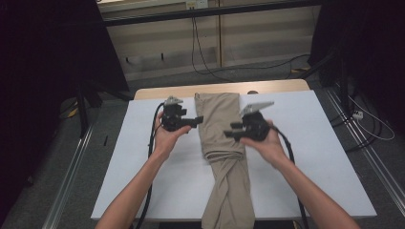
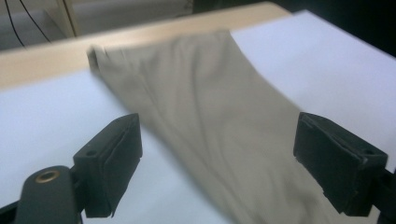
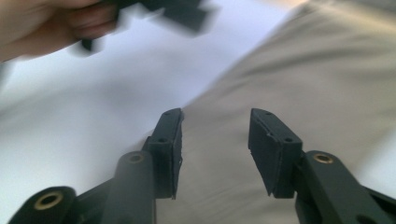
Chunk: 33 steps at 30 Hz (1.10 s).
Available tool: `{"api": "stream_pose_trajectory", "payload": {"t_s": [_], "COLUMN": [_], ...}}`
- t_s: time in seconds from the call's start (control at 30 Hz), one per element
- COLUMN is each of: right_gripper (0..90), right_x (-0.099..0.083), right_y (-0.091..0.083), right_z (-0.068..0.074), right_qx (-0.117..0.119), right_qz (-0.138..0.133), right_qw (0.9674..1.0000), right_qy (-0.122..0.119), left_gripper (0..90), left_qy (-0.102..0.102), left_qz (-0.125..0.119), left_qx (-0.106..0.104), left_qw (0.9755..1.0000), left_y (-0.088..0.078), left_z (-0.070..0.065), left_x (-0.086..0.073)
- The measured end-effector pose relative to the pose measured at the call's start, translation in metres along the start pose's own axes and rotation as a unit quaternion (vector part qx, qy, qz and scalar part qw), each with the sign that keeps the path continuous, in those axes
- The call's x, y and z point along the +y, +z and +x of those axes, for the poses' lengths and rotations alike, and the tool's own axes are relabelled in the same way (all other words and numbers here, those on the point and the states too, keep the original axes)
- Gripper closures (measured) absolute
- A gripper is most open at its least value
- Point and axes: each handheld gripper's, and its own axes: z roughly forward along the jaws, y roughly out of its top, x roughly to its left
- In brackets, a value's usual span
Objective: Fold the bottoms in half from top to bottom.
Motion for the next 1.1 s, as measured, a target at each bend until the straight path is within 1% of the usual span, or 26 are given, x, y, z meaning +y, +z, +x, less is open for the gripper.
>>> {"api": "stream_pose_trajectory", "payload": {"t_s": [0.03, 0.07, 0.13, 0.17, 0.2, 0.23, 0.27, 0.3, 0.33, 0.37, 0.43, 0.5, 0.53, 0.57, 0.6, 0.63, 0.67, 0.7, 0.77, 0.8, 0.83, 0.9, 1.0, 1.03, 1.07, 1.1], "right_gripper": [58.2, 60.5, 61.3, 62.5, 62.6, 62.7, 62.7, 62.1, 61.6, 60.8, 57.6, 53.9, 53.3, 52.7, 52.8, 55.3, 60.9, 68.3, 86.7, 89.6, 90.0, 90.0, 90.0, 90.0, 90.0, 90.0], "right_x": [-0.01, -0.021, -0.038, -0.046, -0.052, -0.058, -0.061, -0.064, -0.065, -0.067, -0.069, -0.074, -0.077, -0.08, -0.081, -0.083, -0.083, -0.084, -0.086, -0.086, -0.085, -0.078, -0.058, -0.05, -0.043, -0.036], "right_y": [-0.001, -0.002, 0.001, 0.003, 0.005, 0.006, 0.007, 0.009, 0.011, 0.013, 0.021, 0.029, 0.031, 0.031, 0.028, 0.026, 0.023, 0.02, 0.017, 0.015, 0.013, 0.006, -0.005, -0.008, -0.01, -0.011], "right_z": [0.015, 0.03, 0.059, 0.072, 0.084, 0.094, 0.102, 0.109, 0.116, 0.122, 0.129, 0.132, 0.133, 0.133, 0.132, 0.132, 0.131, 0.131, 0.129, 0.129, 0.127, 0.123, 0.11, 0.103, 0.095, 0.087], "right_qx": [0.027, 0.043, 0.067, 0.079, 0.091, 0.101, 0.107, 0.116, 0.117, 0.118, 0.135, 0.135, 0.125, 0.12, 0.122, 0.12, 0.114, 0.107, 0.108, 0.104, 0.104, 0.112, 0.095, 0.083, 0.074, 0.068], "right_qz": [0.008, 0.014, 0.038, 0.049, 0.057, 0.064, 0.065, 0.064, 0.07, 0.074, 0.085, 0.101, 0.112, 0.113, 0.111, 0.114, 0.118, 0.119, 0.115, 0.115, 0.107, 0.081, 0.039, 0.023, 0.008, -0.009], "right_qw": [0.9996, 0.9989, 0.9964, 0.9947, 0.9928, 0.9908, 0.9896, 0.9883, 0.9868, 0.985, 0.9808, 0.9776, 0.976, 0.9753, 0.9747, 0.9743, 0.9743, 0.9756, 0.9774, 0.9776, 0.9795, 0.9845, 0.9907, 0.9931, 0.9948, 0.9962], "right_qy": [-0.005, -0.011, -0.035, -0.045, -0.054, -0.065, -0.07, -0.076, -0.088, -0.102, -0.112, -0.126, -0.139, -0.147, -0.151, -0.153, -0.155, -0.151, -0.141, -0.142, -0.135, -0.108, -0.089, -0.08, -0.069, -0.053], "left_gripper": [15.3, 14.9, 14.2, 14.3, 13.9, 13.2, 13.3, 13.4, 13.4, 13.4, 13.8, 14.0, 14.0, 14.0, 14.0, 14.0, 14.1, 14.1, 14.2, 14.3, 14.4, 15.1, 16.2, 16.7, 17.5, 18.4], "left_qy": [0.002, 0.005, 0.01, 0.013, 0.019, 0.021, 0.018, 0.018, 0.018, 0.023, 0.03, 0.029, 0.03, 0.031, 0.029, 0.031, 0.029, 0.028, 0.025, 0.027, 0.024, 0.022, 0.012, 0.013, 0.007, 0.007], "left_qz": [0.001, 0.004, 0.008, 0.016, 0.019, 0.022, 0.025, 0.029, 0.035, 0.034, 0.032, 0.036, 0.039, 0.041, 0.041, 0.043, 0.04, 0.041, 0.045, 0.046, 0.044, 0.04, 0.033, 0.035, 0.035, 0.036], "left_qx": [-0.006, -0.008, -0.014, -0.015, -0.017, -0.025, -0.031, -0.031, -0.031, -0.033, -0.033, -0.037, -0.038, -0.037, -0.038, -0.038, -0.036, -0.035, -0.033, -0.031, -0.032, -0.031, -0.025, -0.021, -0.022, -0.021], "left_qw": [1.0, 0.9999, 0.9998, 0.9997, 0.9995, 0.9992, 0.999, 0.9989, 0.9987, 0.9986, 0.9985, 0.9982, 0.9981, 0.998, 0.998, 0.9979, 0.9981, 0.9981, 0.9981, 0.9981, 0.9982, 0.9985, 0.9991, 0.9991, 0.9991, 0.9991], "left_y": [-0.005, -0.01, -0.019, -0.024, -0.028, -0.032, -0.036, -0.039, -0.041, -0.042, -0.043, -0.04, -0.039, -0.039, -0.039, -0.039, -0.039, -0.038, -0.037, -0.036, -0.036, -0.037, -0.037, -0.037, -0.037, -0.037], "left_z": [-0.004, -0.008, -0.015, -0.019, -0.024, -0.027, -0.03, -0.033, -0.036, -0.038, -0.04, -0.042, -0.042, -0.042, -0.042, -0.042, -0.042, -0.041, -0.041, -0.04, -0.04, -0.039, -0.036, -0.035, -0.034, -0.033], "left_x": [-0.008, -0.015, -0.03, -0.037, -0.044, -0.052, -0.06, -0.067, -0.072, -0.077, -0.082, -0.085, -0.085, -0.085, -0.085, -0.086, -0.087, -0.087, -0.088, -0.088, -0.088, -0.087, -0.087, -0.087, -0.087, -0.087]}}
